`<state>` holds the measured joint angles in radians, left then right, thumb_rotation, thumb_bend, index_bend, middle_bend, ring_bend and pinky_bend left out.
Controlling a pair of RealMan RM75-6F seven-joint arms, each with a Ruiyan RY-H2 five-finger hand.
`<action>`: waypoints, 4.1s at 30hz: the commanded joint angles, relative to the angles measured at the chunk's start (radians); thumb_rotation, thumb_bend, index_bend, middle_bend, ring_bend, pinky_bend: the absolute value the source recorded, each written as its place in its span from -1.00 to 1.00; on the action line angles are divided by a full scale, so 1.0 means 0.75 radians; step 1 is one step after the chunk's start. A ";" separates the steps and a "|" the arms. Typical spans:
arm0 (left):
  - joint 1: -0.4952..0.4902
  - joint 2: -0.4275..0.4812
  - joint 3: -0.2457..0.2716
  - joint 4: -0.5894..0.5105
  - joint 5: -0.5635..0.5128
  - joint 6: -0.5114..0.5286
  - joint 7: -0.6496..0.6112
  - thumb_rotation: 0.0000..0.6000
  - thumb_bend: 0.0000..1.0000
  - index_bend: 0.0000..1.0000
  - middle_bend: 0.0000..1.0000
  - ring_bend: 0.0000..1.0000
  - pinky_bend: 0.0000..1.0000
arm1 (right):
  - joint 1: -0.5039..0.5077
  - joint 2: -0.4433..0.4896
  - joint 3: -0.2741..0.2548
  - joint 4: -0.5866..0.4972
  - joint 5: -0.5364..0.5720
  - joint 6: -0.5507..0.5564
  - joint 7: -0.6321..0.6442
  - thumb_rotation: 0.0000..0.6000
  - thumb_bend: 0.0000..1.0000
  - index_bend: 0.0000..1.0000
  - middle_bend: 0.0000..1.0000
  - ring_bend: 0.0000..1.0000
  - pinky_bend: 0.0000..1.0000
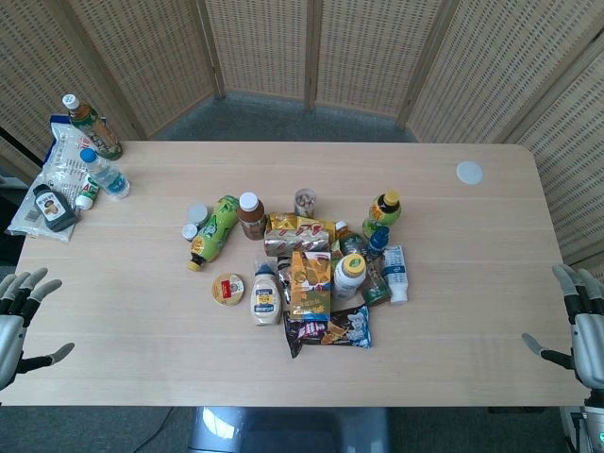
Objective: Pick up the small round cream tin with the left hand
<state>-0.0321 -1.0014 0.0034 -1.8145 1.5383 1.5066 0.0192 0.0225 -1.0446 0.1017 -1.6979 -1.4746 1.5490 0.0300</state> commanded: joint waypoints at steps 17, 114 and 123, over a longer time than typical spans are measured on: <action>-0.089 -0.030 -0.049 0.053 -0.030 -0.098 0.068 1.00 -0.99 -0.64 -1.00 -1.00 -1.00 | -0.003 0.004 0.004 -0.004 0.009 0.004 0.006 1.00 -1.00 -1.00 -1.00 -1.00 -1.00; -1.176 -0.865 -0.002 0.473 -1.144 -0.828 1.103 1.00 -0.99 -0.86 -1.00 -1.00 -1.00 | -0.012 0.057 0.033 0.013 0.047 0.001 0.148 1.00 -1.00 -1.00 -1.00 -1.00 -1.00; -1.178 -0.886 -0.001 0.501 -1.118 -0.812 1.072 1.00 -0.99 -0.79 -0.99 -0.96 -0.89 | -0.013 0.057 0.035 0.017 0.051 0.000 0.152 1.00 -1.00 -1.00 -1.00 -1.00 -1.00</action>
<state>-0.9158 -1.6652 0.0025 -1.4397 0.6992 0.8968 0.8241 0.0126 -1.0016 0.1277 -1.6854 -1.4363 1.5488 0.1441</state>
